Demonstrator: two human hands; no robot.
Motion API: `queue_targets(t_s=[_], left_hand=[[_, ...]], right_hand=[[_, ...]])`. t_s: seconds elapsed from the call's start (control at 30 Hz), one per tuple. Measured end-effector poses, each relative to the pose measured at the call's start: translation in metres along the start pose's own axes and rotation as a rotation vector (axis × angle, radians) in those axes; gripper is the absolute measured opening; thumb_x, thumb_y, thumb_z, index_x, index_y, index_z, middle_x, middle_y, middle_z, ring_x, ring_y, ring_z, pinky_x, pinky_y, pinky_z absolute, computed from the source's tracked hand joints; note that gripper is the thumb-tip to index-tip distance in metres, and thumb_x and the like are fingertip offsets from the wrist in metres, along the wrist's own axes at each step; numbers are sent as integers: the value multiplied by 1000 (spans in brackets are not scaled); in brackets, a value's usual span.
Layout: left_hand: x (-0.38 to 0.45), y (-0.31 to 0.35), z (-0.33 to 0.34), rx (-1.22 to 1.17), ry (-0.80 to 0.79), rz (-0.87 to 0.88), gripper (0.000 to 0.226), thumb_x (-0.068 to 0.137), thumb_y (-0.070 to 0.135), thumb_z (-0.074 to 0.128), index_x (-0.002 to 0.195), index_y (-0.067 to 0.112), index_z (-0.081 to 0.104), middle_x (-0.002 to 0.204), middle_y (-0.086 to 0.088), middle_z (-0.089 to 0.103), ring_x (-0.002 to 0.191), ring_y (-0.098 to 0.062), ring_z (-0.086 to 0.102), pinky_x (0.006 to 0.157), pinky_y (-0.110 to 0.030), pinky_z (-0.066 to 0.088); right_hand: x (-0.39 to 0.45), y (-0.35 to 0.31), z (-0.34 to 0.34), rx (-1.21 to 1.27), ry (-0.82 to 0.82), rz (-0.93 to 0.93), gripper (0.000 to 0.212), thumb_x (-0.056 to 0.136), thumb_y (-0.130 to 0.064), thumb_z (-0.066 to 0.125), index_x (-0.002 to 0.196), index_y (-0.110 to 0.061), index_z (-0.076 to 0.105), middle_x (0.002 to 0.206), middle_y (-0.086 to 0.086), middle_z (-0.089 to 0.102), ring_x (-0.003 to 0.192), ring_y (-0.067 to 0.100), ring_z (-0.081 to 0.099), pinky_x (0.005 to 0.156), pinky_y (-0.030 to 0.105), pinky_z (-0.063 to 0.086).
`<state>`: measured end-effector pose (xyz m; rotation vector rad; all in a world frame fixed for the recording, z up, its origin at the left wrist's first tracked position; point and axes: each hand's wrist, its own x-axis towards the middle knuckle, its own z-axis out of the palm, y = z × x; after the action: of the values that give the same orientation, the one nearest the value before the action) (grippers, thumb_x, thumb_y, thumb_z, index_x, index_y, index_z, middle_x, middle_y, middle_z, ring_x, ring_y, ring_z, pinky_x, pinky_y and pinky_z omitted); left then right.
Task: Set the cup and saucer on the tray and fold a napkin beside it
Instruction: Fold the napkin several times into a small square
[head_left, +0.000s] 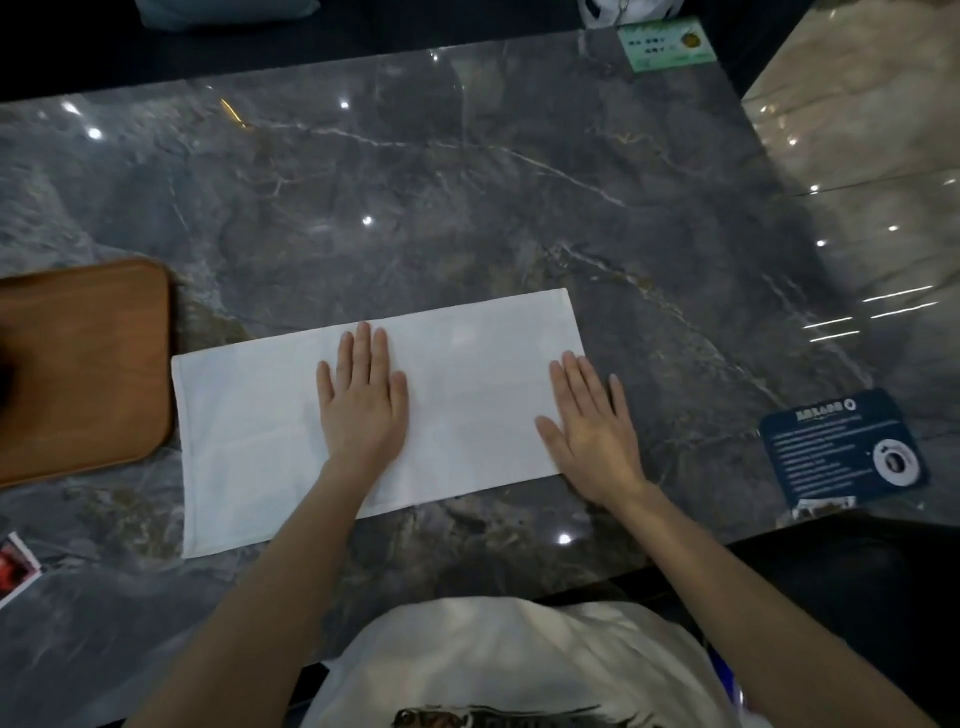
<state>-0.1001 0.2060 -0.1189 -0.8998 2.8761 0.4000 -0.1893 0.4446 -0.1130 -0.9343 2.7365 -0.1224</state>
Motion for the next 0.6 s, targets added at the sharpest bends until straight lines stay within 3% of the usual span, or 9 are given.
queue_targets(t_s=[0.1,0.17,0.2,0.27,0.33,0.4,0.47,0.53,0.6], left_hand=[[-4,6,0,45,-2,31,55,99,36,16,148,15,5,158,-6,1,145,-20,0,115,-45,-6],[-14,16,-1,53,13,162,58,94,38,14,147,13,18,156,-10,14,144,-25,12,114,-45,-2],[-22,22,-1,73,14,267,59,93,38,16,144,12,26,153,-12,23,142,-27,21,112,-44,2],[-43,36,3,120,1,486,57,93,39,19,139,12,38,147,-12,38,135,-29,36,108,-43,10],[-61,45,6,128,-40,648,56,92,44,26,136,13,43,144,-10,43,134,-27,39,107,-42,16],[-71,50,12,116,-51,751,55,87,45,35,131,15,49,141,-8,47,133,-24,36,107,-40,20],[-74,52,14,77,-35,795,47,85,40,41,119,15,61,132,-7,58,126,-22,46,103,-36,27],[-75,54,14,9,-15,804,37,84,35,45,105,15,68,119,-6,66,112,-22,60,95,-30,34],[-75,56,13,-54,8,784,28,84,29,48,93,15,71,108,-4,70,102,-21,66,87,-27,38]], right_hand=[[4,-1,-5,102,40,-32,64,93,-43,14,147,-11,18,153,-3,6,142,10,5,116,37,-3],[3,4,-12,177,109,-77,49,93,-30,32,134,-6,48,147,8,39,137,22,35,114,40,18],[1,9,-16,210,172,-103,37,90,-21,43,118,-4,61,132,14,57,124,28,52,109,43,32],[-7,19,-26,268,249,-141,26,86,-19,50,93,-4,70,104,14,70,98,31,65,87,43,53],[-20,28,-35,281,186,-166,31,83,-26,50,87,-5,72,95,10,71,89,27,65,75,38,54],[-31,35,-37,235,91,-195,31,79,-30,56,90,-7,71,103,9,70,95,26,65,79,37,53],[-38,45,-33,130,34,-257,30,72,-27,69,96,-9,70,113,9,68,102,27,64,82,38,54],[-39,53,-30,65,64,-323,27,69,-18,79,93,-10,71,111,8,69,98,27,67,80,36,55],[-38,56,-31,30,174,-398,10,76,-16,73,84,-11,73,101,7,73,87,24,70,73,31,56]])
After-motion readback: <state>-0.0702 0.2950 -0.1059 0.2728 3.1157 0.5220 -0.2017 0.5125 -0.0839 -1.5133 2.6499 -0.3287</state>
